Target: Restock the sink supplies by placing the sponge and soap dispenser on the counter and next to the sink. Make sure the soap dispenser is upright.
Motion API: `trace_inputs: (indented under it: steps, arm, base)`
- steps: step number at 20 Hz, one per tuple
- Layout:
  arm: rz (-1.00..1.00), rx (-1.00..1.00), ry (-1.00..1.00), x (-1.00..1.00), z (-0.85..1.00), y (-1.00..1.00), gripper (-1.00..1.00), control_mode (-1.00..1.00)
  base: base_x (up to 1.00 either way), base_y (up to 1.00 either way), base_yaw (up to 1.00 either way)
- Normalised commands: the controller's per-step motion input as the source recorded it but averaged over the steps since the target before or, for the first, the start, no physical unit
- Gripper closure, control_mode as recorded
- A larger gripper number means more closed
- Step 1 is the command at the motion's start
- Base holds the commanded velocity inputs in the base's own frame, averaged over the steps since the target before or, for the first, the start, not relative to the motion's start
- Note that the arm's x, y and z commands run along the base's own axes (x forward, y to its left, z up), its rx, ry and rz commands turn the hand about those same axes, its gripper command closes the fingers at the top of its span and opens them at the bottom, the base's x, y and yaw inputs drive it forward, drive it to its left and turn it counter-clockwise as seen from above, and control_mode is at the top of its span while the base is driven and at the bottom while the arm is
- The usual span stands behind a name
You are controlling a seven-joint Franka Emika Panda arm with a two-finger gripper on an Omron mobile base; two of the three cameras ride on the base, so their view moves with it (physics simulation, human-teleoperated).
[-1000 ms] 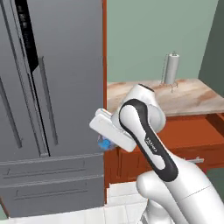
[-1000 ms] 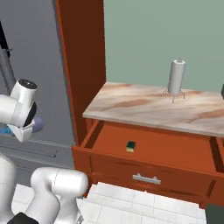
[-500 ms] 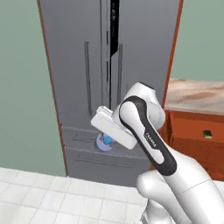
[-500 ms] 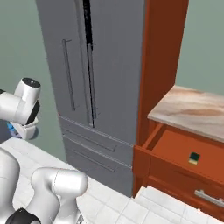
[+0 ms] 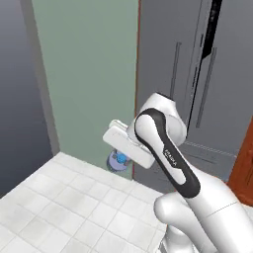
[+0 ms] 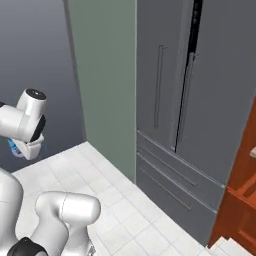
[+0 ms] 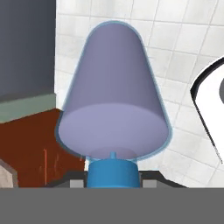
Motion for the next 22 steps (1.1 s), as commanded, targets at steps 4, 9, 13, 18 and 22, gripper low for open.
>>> trace_inputs:
  steps: [4, 9, 13, 18, 22]
  arm:
    - [0.00, 0.00, 0.00, 0.00, 0.00, 0.00, 1.00, 1.00]
    - [0.00, 0.00, 0.00, 0.00, 0.00, 0.00, 1.00, 1.00]
    - [0.00, 0.00, 0.00, 0.00, 0.00, 0.00, 1.00, 1.00]
    - [0.00, 0.00, 0.00, 0.00, 0.00, 0.00, 1.00, 1.00]
    - [0.00, 0.00, 0.00, 0.00, 0.00, 0.00, 1.00, 1.00]
  base:
    - [-0.24, 0.36, 0.57]
    - [-0.27, 0.03, 0.59]
    - [-0.15, -0.07, 0.66]
    - [-0.09, -0.04, 0.68]
    - [-0.04, -0.05, 0.68]
